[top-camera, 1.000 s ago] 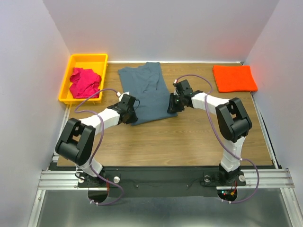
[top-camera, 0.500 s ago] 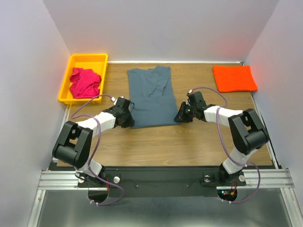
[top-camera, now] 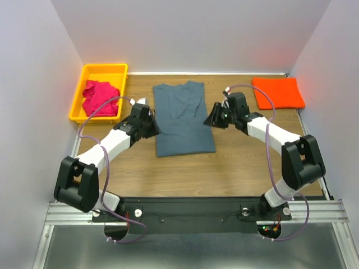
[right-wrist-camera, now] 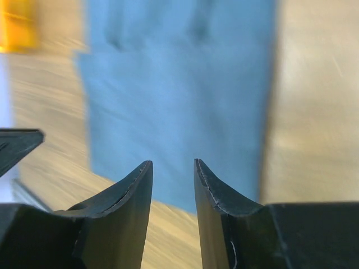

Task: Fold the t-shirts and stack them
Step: Fold the tshirt

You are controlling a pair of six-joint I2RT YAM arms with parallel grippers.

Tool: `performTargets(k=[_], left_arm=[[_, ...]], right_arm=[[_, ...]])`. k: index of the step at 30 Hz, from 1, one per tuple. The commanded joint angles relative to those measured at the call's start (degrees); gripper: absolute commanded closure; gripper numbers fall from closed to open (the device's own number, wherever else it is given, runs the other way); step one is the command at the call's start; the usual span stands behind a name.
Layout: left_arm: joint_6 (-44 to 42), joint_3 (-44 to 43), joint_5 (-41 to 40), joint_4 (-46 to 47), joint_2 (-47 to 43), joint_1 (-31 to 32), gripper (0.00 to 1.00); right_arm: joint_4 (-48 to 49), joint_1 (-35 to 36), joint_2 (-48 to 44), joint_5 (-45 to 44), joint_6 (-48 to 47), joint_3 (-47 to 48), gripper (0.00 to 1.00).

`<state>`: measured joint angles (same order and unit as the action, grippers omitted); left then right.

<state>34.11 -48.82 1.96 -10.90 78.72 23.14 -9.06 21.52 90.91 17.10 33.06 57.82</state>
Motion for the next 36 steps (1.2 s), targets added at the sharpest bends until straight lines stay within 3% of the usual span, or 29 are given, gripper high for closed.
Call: performTargets(k=[1,8,16,19,24,29,32,36], left_arm=[[-3.8,-7.9,1.5,6.6,3.9,-0.4,0.66],[-1.9,-11.4,2.5,12.7,15.7,-1.0,0.75],[-1.9,-10.6,0.9,18.5,24.5,-4.9,0.82],[-1.2,-10.0,1.0,20.0,25.0,-5.5,0.82],[-1.3,-9.2,0.4,20.8,22.7,-5.8,0.77],[2.0,-6.2,1.4,19.5,14.3,-5.3,0.56],[4.5,-1.6,2.7,19.1,8.0,-3.1,0.52],[8.2,5.9,3.4,17.8,1.8,0.2,0.53]], right_arm=[[4.8,-0.9,5.1,6.3,-3.0,7.7,0.59],[16.2,-3.5,15.5,13.5,-1.9,12.0,0.65],[28.7,-9.8,23.5,15.8,1.4,6.0,0.69],[28.7,-11.5,25.4,15.6,-0.5,5.1,0.69],[27.6,-12.8,24.3,16.3,-1.2,5.6,0.69],[25.8,-12.7,15.8,19.4,-0.7,3.9,0.68],[25.7,-12.1,11.1,23.8,0.2,0.2,0.68],[25.7,-9.4,5.9,26.7,0.6,-6.2,0.68]])
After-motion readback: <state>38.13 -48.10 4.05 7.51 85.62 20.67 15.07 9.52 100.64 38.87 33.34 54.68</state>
